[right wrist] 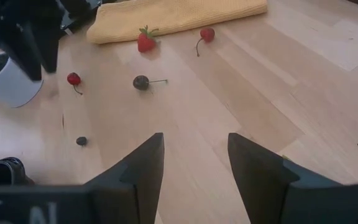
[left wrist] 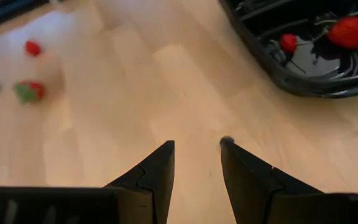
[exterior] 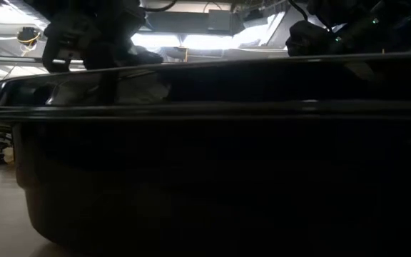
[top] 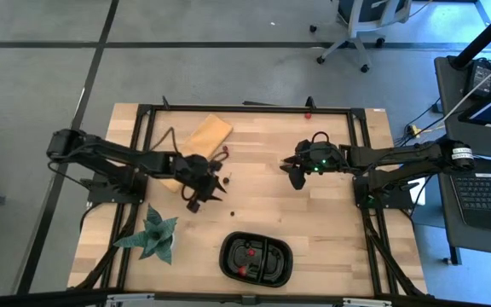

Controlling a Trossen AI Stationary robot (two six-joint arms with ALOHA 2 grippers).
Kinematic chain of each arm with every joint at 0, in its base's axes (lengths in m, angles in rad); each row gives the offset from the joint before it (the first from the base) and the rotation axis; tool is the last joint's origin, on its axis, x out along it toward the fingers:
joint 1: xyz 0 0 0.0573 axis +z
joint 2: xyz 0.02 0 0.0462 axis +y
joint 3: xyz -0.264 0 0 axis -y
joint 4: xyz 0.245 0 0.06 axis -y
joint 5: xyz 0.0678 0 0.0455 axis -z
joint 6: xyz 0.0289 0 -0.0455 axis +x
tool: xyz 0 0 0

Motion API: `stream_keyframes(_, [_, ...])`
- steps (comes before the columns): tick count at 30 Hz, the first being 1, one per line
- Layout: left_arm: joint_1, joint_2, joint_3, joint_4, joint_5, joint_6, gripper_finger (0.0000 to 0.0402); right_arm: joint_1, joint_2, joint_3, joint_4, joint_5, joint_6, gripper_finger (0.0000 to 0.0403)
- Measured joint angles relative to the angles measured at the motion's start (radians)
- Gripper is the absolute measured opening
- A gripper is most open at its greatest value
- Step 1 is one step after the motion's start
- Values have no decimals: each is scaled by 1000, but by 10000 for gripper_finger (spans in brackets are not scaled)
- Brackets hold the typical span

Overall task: Pick and placing Produce into tupperware
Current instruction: Put the blueberry into the black container

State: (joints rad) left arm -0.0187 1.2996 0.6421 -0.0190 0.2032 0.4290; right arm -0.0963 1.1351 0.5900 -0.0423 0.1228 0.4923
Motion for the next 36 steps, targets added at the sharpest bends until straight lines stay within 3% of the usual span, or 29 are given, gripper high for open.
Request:
stream_keyframes(14, [-88,317,166,9,60,19,125,1,0,0,0,0,30,181])
stream_keyframes(19, [-87,344,174,16,87,-32,125,1,0,0,0,0,50,181])
stream_keyframes(28, [-86,346,174,12,31,-26,125,1,0,0,-4,0,49,181])
stream_keyframes(36, [-87,436,173,18,3,-45,125,1,0,0,-4,0,48,181])
